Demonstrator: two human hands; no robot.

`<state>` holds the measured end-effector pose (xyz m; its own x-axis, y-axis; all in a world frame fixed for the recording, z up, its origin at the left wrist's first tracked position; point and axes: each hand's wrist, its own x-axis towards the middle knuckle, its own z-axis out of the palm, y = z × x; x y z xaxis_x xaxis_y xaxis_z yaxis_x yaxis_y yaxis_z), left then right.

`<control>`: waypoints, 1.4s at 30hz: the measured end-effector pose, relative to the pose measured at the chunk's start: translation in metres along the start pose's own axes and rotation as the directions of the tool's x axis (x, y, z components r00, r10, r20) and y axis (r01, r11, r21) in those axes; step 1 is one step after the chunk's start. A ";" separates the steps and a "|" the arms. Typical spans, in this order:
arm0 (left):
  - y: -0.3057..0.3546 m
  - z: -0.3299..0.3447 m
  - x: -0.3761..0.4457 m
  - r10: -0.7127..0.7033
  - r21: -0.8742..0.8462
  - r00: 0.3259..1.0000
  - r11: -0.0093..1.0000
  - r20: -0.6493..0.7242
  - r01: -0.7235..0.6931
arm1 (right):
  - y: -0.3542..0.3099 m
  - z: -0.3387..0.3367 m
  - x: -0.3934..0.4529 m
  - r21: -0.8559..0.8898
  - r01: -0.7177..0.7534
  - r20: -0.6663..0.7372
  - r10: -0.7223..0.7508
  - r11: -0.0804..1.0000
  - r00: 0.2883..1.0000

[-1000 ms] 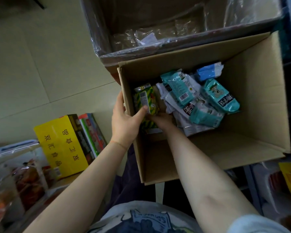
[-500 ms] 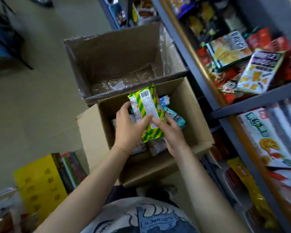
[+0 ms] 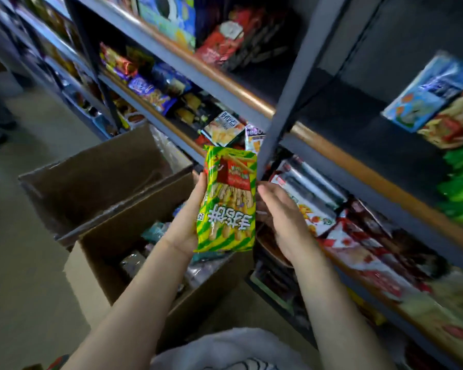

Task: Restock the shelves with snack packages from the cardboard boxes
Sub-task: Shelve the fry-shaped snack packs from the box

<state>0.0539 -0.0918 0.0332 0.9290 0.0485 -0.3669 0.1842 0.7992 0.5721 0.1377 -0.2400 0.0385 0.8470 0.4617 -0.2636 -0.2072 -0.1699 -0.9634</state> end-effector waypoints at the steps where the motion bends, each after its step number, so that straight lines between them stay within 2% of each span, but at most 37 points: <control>1: -0.006 0.011 0.005 -0.020 0.018 1.000 1.000 0.017 0.019 | 0.000 -0.009 -0.005 0.005 -0.003 -0.017 0.003 1.000 1.000; 6: -0.030 0.051 0.034 -0.036 -0.053 0.999 0.998 0.019 0.037 | 0.003 -0.056 -0.028 0.117 -0.065 -0.136 0.081 0.991 0.987; 9: -0.042 0.070 0.045 -0.045 -0.079 0.998 0.996 0.046 0.048 | 0.011 -0.075 -0.044 0.199 -0.114 -0.090 0.134 0.973 0.987; 11: -0.049 0.078 0.052 -0.004 0.001 1.000 1.000 -0.005 0.004 | 0.011 -0.081 -0.054 0.254 -0.091 -0.085 0.116 0.963 0.990; 12: -0.052 0.079 0.056 0.023 0.048 1.000 0.999 -0.018 -0.023 | 0.009 -0.086 -0.058 0.266 -0.067 -0.127 0.104 0.962 0.986; 15: -0.053 0.080 0.069 0.159 0.269 0.980 0.955 -0.119 -0.122 | 0.003 -0.109 -0.063 0.184 0.034 -0.334 0.030 0.982 0.942; 17: -0.047 0.080 0.072 0.300 0.445 0.945 0.870 -0.132 -0.214 | -0.006 -0.126 -0.065 0.112 0.091 -0.427 -0.035 0.990 0.904; 18: -0.045 0.079 0.073 0.361 0.532 0.928 0.805 -0.089 -0.262 | -0.012 -0.133 -0.066 0.100 0.123 -0.454 -0.064 0.987 0.889; 19: -0.044 0.078 0.072 0.423 0.636 0.906 0.700 -0.001 -0.326 | -0.019 -0.139 -0.068 0.084 0.154 -0.471 -0.097 0.984 0.877; 20: -0.043 0.080 0.072 0.481 0.752 0.865 0.515 0.145 -0.412 | -0.027 -0.144 -0.069 0.056 0.183 -0.482 -0.134 0.981 0.866; 21: -0.042 0.084 0.070 0.502 0.818 0.796 0.261 0.339 -0.513 | -0.033 -0.148 -0.071 0.010 0.203 -0.486 -0.172 0.979 0.857; 22: -0.042 0.089 0.072 0.455 0.808 0.730 0.037 0.510 -0.588 | -0.040 -0.151 -0.072 -0.041 0.206 -0.480 -0.200 0.978 0.854; 23: -0.042 0.095 0.074 0.364 0.774 0.702 -0.097 0.613 -0.625 | -0.046 -0.153 -0.074 -0.095 0.200 -0.464 -0.221 0.975 0.858; 24: -0.039 0.105 0.073 0.243 0.772 0.735 -0.122 0.633 -0.624 | -0.052 -0.155 -0.075 -0.140 0.194 -0.442 -0.237 0.971 0.865; 26: -0.035 0.124 0.070 0.006 0.833 0.833 0.008 0.554 -0.554 | -0.059 -0.157 -0.077 -0.182 0.202 -0.406 -0.261 0.962 0.876; 28: -0.033 0.134 0.074 -0.088 0.872 0.870 0.120 0.485 -0.474 | -0.065 -0.160 -0.078 -0.194 0.233 -0.422 -0.295 0.953 0.857; 31: -0.035 0.147 0.078 -0.038 0.866 0.893 0.265 0.449 -0.424 | -0.065 -0.168 -0.078 -0.160 0.311 -0.516 -0.348 0.937 0.783; 33: -0.038 0.157 0.080 0.051 0.810 0.909 0.435 0.413 -0.392 | -0.062 -0.174 -0.080 -0.188 0.315 -0.595 -0.363 0.930 0.717; 35: -0.039 0.171 0.085 0.141 0.726 0.931 0.592 0.336 -0.351 | -0.061 -0.176 -0.083 -0.220 0.275 -0.608 -0.352 0.936 0.712; 36: -0.040 0.180 0.090 0.178 0.702 0.934 0.620 0.309 -0.350 | -0.061 -0.176 -0.084 -0.228 0.254 -0.588 -0.341 0.940 0.733; 38: -0.041 0.198 0.101 0.240 0.688 0.923 0.616 0.301 -0.384 | -0.061 -0.176 -0.081 -0.212 0.228 -0.556 -0.309 0.950 0.772; 42: -0.042 0.236 0.127 0.294 0.688 0.887 0.560 0.356 -0.462 | -0.078 -0.187 -0.066 -0.216 0.183 -0.617 -0.279 0.959 0.736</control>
<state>0.2396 -0.2606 0.1361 0.9925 0.0648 0.1037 -0.1048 0.0129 0.9944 0.1898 -0.4202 0.1396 0.9831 -0.1501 0.1047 0.0617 -0.2667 -0.9618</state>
